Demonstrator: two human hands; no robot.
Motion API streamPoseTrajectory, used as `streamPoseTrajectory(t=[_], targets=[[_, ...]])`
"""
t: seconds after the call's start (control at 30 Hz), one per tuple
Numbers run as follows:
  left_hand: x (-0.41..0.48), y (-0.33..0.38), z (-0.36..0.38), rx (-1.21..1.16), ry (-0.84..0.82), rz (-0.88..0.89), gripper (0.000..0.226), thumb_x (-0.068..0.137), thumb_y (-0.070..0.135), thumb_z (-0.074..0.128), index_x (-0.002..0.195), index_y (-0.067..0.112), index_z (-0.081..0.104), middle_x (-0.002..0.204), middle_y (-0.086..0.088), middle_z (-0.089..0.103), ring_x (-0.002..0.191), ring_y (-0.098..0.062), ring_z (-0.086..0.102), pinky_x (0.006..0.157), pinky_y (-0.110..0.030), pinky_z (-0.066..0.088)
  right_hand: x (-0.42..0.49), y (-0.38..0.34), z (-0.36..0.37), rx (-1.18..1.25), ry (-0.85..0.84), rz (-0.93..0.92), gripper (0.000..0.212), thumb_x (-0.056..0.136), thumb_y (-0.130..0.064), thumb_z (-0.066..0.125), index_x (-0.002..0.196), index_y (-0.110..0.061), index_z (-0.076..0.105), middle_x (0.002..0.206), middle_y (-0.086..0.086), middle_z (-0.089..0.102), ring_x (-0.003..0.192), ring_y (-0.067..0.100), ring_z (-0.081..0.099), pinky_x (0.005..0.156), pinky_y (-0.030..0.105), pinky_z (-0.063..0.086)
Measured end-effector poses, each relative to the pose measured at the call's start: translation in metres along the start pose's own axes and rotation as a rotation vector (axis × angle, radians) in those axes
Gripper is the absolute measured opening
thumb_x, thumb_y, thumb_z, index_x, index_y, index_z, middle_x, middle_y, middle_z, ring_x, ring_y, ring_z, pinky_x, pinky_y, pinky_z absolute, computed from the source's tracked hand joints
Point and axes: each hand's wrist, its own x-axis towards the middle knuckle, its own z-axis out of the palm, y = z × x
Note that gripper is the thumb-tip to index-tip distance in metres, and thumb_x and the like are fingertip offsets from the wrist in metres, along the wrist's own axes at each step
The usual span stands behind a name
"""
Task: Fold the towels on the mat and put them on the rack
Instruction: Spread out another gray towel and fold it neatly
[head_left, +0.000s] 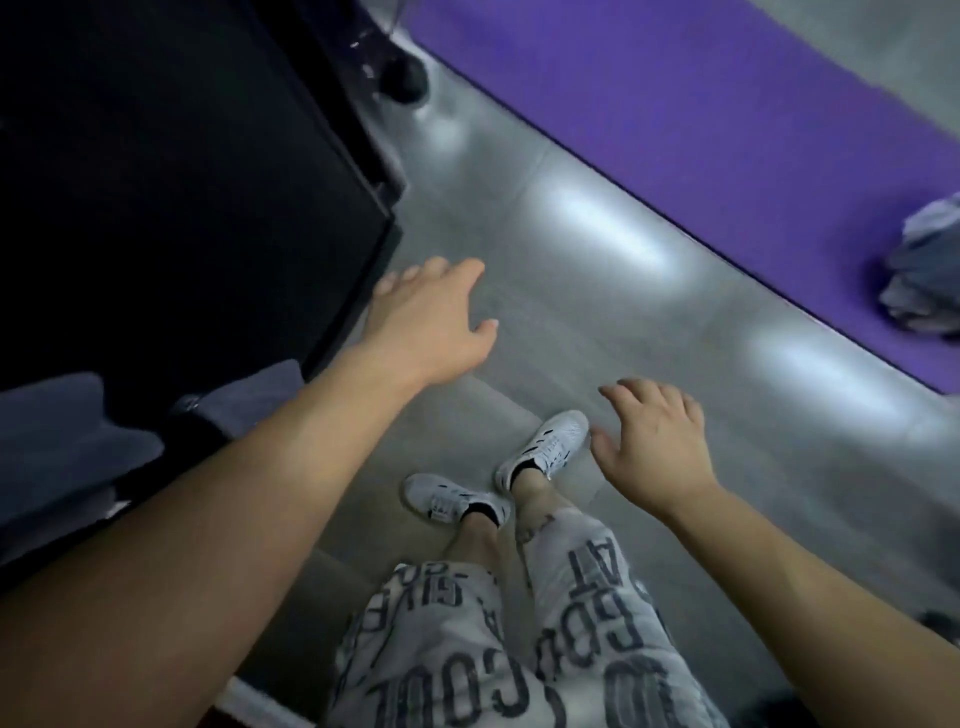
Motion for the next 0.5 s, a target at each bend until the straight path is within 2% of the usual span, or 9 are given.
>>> streamPoseTrajectory(t=[0.1,0.23,0.5], targets=[[0.040,0.061,-0.013,0.146,-0.045,0.104,0.065,0.091,0.057,0.054,0.148,0.028,0.040,0.142,-0.011,0.052,0.130,-0.033,0.050,0.112,-0.046,0.035,-0.006,0.046,-0.022,0.102,0.025,0.141,0.047,0.086,-0.039,0.059,0.128,-0.019,0.063,0.130,0.006,0.061,0.123,0.035,0.052,0.109,0.050,0.032],[0.079,0.145,-0.039,0.257,-0.101,0.203,0.065,0.094,0.056,0.052,0.150,0.026,0.039,0.144,-0.012,0.050,0.132,-0.034,0.049,0.111,-0.047,0.037,-0.017,0.102,-0.057,0.173,0.035,0.301,0.047,0.088,-0.036,0.061,0.133,-0.021,0.059,0.136,0.004,0.058,0.127,0.031,0.049,0.111,0.046,0.029],[0.147,0.268,-0.087,0.339,-0.067,0.373,0.062,0.095,0.053,0.052,0.149,0.025,0.041,0.142,-0.014,0.052,0.131,-0.034,0.051,0.109,-0.047,0.035,-0.005,0.175,-0.120,0.286,0.069,0.475,0.046,0.090,-0.035,0.058,0.134,-0.021,0.057,0.133,0.003,0.057,0.127,0.030,0.048,0.112,0.044,0.026]])
